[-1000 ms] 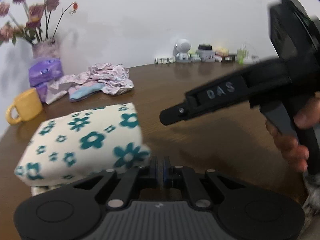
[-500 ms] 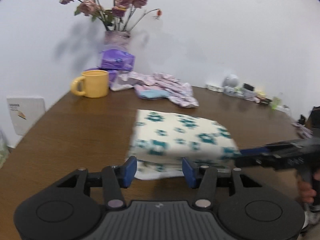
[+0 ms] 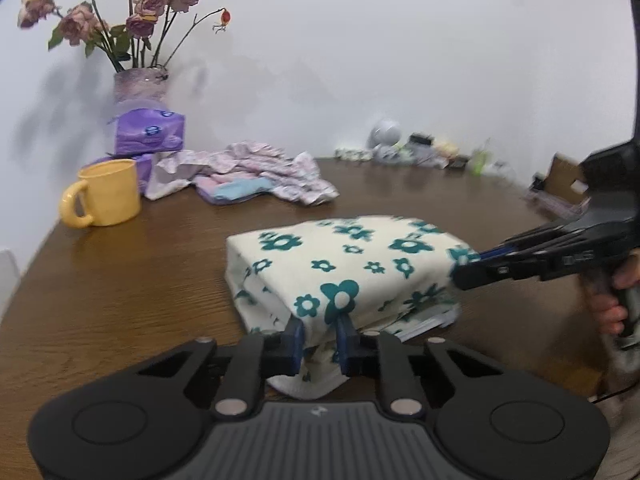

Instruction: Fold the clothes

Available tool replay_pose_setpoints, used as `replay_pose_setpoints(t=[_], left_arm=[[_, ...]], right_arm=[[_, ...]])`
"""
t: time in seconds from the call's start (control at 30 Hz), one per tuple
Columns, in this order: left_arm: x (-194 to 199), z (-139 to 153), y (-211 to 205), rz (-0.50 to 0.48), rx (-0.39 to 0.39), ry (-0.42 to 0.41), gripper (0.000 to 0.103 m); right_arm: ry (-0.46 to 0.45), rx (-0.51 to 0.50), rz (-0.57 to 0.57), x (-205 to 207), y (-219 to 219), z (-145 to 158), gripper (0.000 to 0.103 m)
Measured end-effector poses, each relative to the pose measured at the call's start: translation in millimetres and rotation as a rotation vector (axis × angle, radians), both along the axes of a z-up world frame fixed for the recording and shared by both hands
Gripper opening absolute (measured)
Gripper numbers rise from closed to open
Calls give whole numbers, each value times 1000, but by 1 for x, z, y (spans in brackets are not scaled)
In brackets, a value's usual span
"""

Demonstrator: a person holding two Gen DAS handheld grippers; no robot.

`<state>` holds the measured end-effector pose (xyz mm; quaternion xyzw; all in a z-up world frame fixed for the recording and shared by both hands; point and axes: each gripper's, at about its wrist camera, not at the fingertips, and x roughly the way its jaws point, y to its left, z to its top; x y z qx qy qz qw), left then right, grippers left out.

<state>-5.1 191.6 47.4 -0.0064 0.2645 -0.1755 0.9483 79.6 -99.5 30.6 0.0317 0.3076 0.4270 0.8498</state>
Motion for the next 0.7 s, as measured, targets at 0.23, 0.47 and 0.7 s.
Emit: replay_pose_setpoints(t=[0.23, 0.47, 0.7], left_arm=[[-3, -9, 2, -16, -144, 110, 9], [-8, -12, 8, 16, -181, 91, 36], [-1, -18, 2, 1, -172, 119, 13]], right_arm=[[74, 13, 21, 19, -16, -4, 16], [32, 3, 44, 14, -22, 1, 33], [43, -14, 41, 20, -23, -4, 20]])
